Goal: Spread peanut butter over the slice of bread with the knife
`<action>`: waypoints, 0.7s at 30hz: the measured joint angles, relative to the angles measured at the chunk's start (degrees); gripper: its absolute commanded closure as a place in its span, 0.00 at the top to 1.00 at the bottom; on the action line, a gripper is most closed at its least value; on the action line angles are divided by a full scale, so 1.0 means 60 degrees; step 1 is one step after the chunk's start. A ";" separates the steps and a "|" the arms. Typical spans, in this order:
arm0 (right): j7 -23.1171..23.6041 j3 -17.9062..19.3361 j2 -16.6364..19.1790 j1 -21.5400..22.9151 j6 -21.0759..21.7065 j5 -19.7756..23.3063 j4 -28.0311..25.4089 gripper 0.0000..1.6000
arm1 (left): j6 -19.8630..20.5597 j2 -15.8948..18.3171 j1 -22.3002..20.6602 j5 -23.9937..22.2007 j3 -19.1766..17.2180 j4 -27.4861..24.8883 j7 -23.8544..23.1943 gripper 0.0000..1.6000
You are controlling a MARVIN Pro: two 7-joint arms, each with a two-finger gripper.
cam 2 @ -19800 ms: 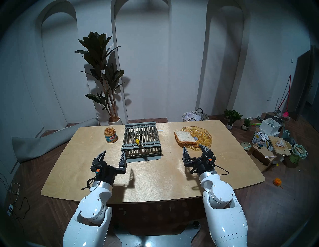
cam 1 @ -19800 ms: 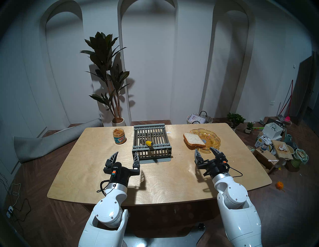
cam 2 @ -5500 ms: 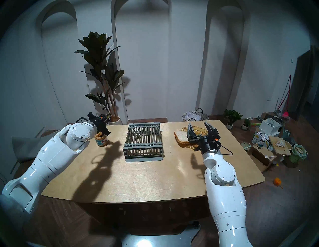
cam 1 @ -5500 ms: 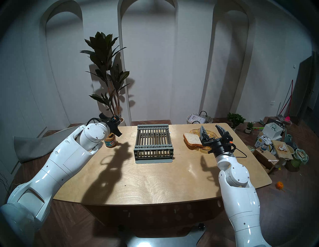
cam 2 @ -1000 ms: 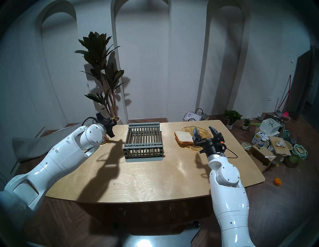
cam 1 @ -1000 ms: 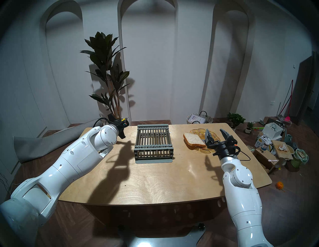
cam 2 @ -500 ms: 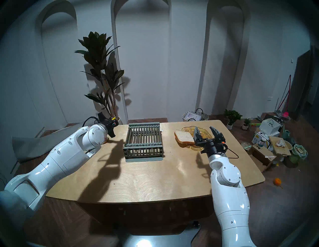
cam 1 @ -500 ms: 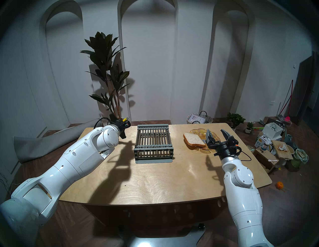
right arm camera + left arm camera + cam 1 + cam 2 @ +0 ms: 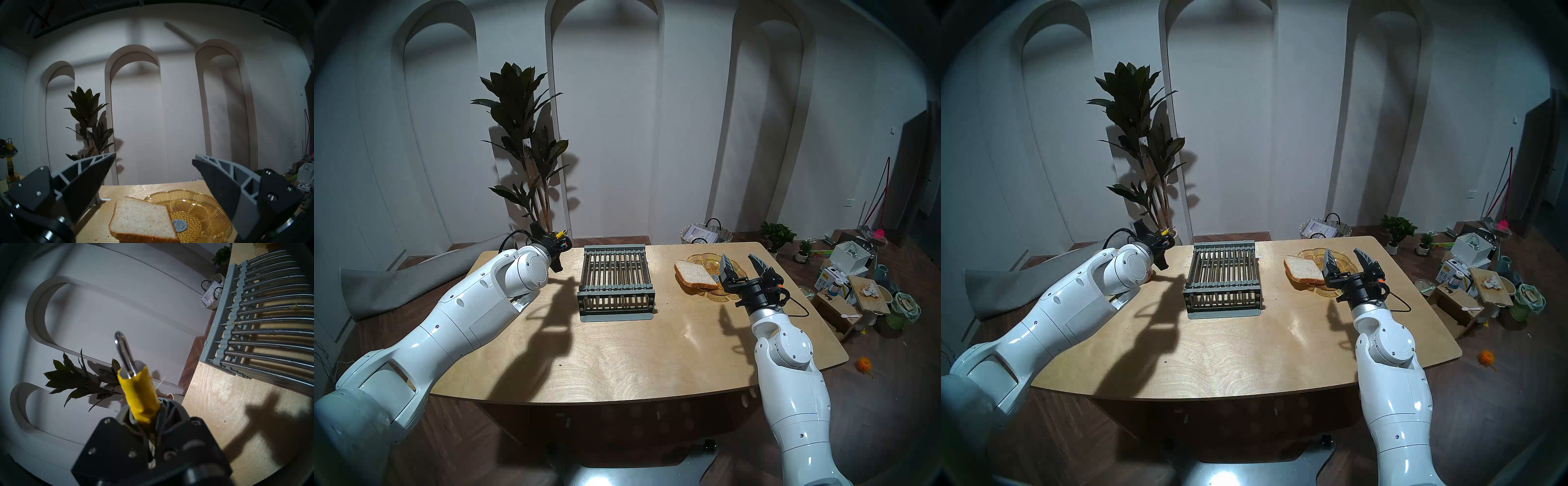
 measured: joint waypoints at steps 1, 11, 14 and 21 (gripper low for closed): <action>0.0004 0.0001 0.0000 0.0004 0.0000 0.0000 0.0005 1.00 | 0.0000 0.0000 -0.0001 0.0000 -0.0001 -0.0007 -0.0001 0.00; 0.0037 0.0001 -0.0005 0.0055 -0.0012 0.0004 0.0075 1.00 | 0.0003 0.0032 -0.0041 0.0013 -0.0048 -0.0205 -0.0010 0.00; 0.0037 -0.0017 -0.0021 0.0066 -0.0013 0.0004 0.0075 1.00 | 0.0000 0.0064 -0.0044 -0.0027 -0.0099 -0.0280 -0.0043 0.00; 0.0020 -0.0060 -0.0069 0.0073 -0.0015 -0.0002 0.0064 1.00 | -0.0235 0.0163 0.0115 -0.0637 -0.0426 -0.0725 -0.0068 0.00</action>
